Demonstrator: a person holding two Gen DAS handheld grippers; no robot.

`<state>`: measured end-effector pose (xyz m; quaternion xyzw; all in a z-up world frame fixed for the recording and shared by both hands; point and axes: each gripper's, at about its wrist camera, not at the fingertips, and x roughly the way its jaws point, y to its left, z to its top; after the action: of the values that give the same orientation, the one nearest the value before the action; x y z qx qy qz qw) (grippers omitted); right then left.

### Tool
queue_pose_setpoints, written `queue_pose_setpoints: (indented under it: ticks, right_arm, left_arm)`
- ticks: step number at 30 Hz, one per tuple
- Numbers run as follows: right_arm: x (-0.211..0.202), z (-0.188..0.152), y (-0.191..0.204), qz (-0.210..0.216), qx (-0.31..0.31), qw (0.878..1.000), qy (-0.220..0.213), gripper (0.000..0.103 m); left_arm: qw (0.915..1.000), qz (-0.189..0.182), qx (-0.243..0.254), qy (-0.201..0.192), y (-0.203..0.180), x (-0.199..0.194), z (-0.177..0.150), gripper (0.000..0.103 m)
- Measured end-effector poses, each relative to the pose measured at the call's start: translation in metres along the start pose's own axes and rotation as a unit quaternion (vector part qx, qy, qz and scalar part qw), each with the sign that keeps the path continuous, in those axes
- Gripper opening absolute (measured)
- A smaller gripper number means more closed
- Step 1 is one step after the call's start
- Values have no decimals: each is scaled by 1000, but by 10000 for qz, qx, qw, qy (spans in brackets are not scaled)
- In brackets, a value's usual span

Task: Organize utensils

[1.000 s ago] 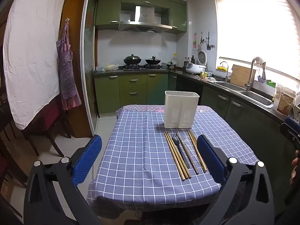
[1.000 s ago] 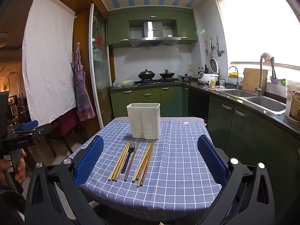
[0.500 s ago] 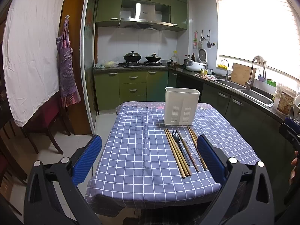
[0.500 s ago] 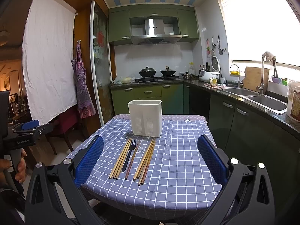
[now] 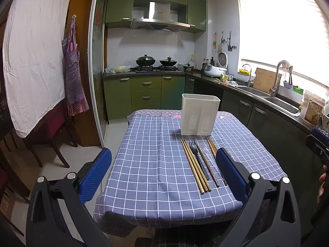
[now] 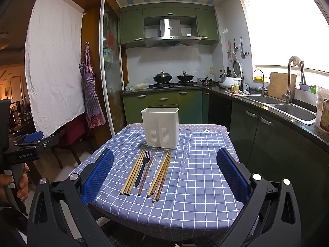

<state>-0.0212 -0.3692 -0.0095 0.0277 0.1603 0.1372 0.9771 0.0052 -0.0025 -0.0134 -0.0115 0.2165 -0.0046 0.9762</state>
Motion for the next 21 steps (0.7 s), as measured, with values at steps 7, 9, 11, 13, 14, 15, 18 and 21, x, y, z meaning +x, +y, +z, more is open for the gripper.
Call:
queue_pose_setpoints:
  ticks: [7, 9, 11, 13, 14, 15, 18, 21]
  right_arm:
    - [4, 2, 1, 3, -2, 10000, 25, 99]
    - [4, 1, 0, 13, 3, 10000, 27, 99]
    - [4, 2, 0, 18, 8, 10000, 31, 99]
    - [4, 1, 1, 12, 4, 10000, 28, 99]
    - [4, 1, 1, 14, 3, 10000, 22, 99]
    - [4, 1, 1, 13, 2, 10000, 25, 99]
    - [4, 1, 1, 14, 1, 10000, 27, 99]
    - [4, 1, 1, 12, 2, 10000, 25, 99]
  left_arm:
    - [10000, -7, 14, 8, 1, 0, -1, 96]
    - [10000, -10, 11, 9, 1, -1, -2, 96]
    - [10000, -3, 9, 10, 0, 1, -1, 96]
    - [10000, -2, 5, 13, 0, 2, -1, 96]
    - [10000, -3, 7, 15, 0, 2, -1, 96]
    - [10000, -1, 9, 18, 0, 2, -1, 97]
    - [10000, -4, 14, 31, -1, 2, -3, 96]
    - [10000, 0, 25, 38, -3, 2, -4, 96]
